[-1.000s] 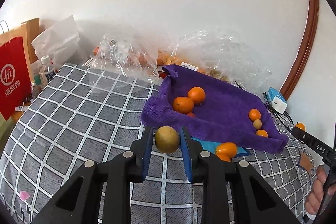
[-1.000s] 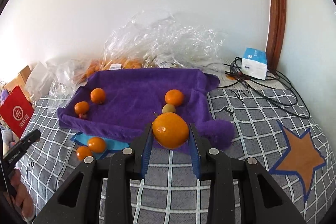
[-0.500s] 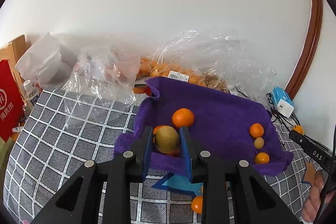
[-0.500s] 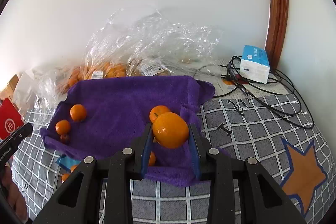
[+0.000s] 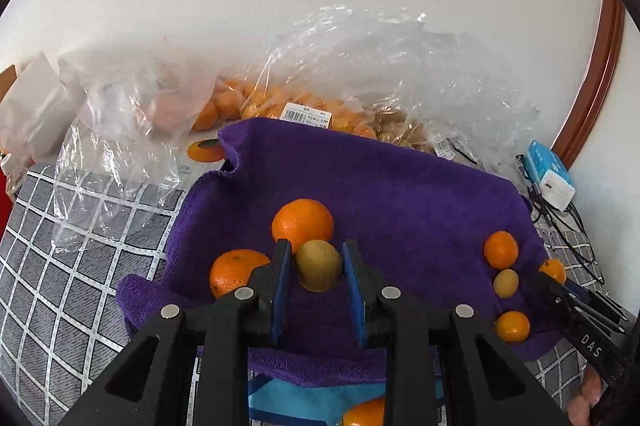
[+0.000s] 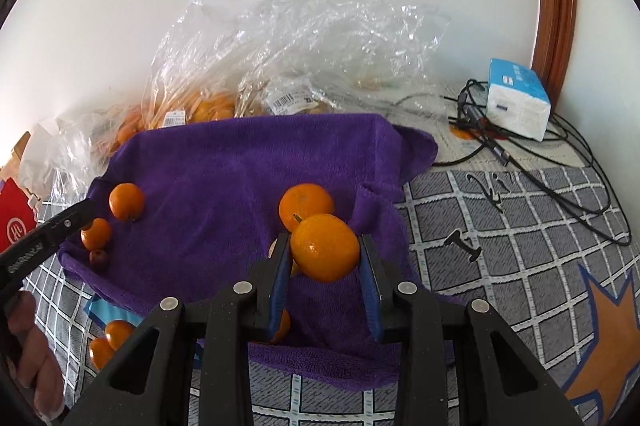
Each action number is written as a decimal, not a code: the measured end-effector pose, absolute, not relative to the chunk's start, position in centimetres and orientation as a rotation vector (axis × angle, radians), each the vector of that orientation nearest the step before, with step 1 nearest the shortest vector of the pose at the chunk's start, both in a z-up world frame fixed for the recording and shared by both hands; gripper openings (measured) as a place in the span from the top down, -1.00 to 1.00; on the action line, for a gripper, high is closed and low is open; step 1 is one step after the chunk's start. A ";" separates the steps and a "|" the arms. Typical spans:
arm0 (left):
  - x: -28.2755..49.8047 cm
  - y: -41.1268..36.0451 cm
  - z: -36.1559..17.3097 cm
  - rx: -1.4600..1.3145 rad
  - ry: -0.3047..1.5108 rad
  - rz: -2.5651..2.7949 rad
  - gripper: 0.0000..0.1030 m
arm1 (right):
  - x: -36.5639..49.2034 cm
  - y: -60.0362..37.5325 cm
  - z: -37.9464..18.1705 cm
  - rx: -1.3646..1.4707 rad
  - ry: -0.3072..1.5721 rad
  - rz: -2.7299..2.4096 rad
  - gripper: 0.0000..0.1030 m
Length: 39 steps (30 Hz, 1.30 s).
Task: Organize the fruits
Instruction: 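Carry the orange with the right gripper while the left gripper carries the yellow fruit over the towel, then open the right gripper onto the towel while the left gripper releases the yellow fruit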
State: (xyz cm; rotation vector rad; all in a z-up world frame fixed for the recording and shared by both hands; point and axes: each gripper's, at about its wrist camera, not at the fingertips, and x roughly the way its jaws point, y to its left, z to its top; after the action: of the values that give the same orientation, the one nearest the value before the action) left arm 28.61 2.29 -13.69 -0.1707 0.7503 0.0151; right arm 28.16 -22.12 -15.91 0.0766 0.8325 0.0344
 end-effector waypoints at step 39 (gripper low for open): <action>26.8 2.9 -14.2 -0.182 0.614 0.015 0.30 | 26.1 -18.9 -15.3 -0.129 0.702 -0.025 -0.06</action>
State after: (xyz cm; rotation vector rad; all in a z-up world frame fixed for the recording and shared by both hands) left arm 26.82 2.92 -14.17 -0.1818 0.6141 0.0153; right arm 26.13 -18.92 -15.34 -0.1295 0.7016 -0.0245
